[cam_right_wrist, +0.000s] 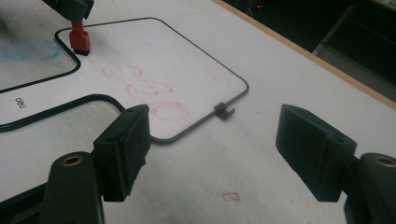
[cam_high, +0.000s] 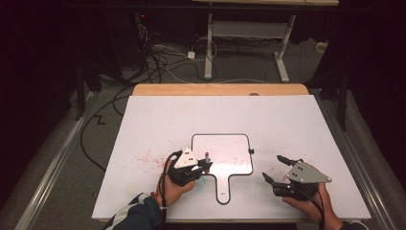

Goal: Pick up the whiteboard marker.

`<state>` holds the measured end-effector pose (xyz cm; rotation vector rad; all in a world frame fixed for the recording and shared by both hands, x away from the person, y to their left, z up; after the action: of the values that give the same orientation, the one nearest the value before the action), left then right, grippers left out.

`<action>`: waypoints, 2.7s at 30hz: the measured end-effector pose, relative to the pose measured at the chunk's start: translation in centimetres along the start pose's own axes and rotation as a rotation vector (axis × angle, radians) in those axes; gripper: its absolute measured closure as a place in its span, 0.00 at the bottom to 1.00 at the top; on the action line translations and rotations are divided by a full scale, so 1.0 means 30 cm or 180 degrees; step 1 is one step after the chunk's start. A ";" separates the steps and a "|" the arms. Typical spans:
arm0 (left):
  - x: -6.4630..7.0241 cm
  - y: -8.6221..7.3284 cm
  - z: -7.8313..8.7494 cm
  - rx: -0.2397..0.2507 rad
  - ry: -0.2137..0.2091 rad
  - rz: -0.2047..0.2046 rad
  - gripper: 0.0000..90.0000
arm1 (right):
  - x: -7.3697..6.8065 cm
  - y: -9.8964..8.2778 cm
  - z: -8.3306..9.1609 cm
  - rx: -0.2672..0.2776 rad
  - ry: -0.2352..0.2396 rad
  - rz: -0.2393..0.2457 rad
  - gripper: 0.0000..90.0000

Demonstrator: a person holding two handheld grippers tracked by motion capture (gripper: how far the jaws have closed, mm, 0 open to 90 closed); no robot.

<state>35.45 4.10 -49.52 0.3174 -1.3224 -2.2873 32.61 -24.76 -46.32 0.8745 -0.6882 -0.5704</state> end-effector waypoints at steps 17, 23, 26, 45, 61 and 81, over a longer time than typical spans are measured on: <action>-0.068 -0.064 0.115 -0.0103 0.0145 0.0117 0.87 | -0.010 -0.003 0.002 -0.0035 -0.0014 0.0039 0.31; -0.033 -0.010 0.023 -0.0059 -0.0030 0.0055 0.88 | -0.014 -0.008 -0.003 -0.0072 0.0014 0.0036 0.31; -0.005 0.020 -0.023 -0.0068 -0.0104 -0.0014 0.88 | -0.013 -0.008 0.000 -0.0071 0.0006 0.0034 0.31; 0.154 0.190 -0.300 -0.0039 -0.0352 -0.0313 0.88 | 0.023 -0.020 0.018 -0.0051 -0.0074 -0.0016 0.31; 0.038 0.144 -0.206 -0.0176 -0.0160 -0.0226 0.88 | 0.047 -0.026 0.035 -0.0058 -0.0183 -0.0017 0.31; -0.029 0.075 -0.103 -0.0143 -0.0016 -0.0080 0.87 | 0.042 -0.020 -0.004 -0.0119 -0.0134 0.0010 0.31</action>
<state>38.15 1.28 -49.19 0.3152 -1.2743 -2.3365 33.42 -25.88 -46.51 0.8283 -0.7148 -0.5984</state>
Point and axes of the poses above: each handheld gripper's, and its own axes: z roughly backward along the jaws, y roughly out of its top, x roughly to its right, the point moved 5 cm from there along -z, roughly forward along the jaws, and after that the axes turned 1 degree about -y, right-handed, at the moved point
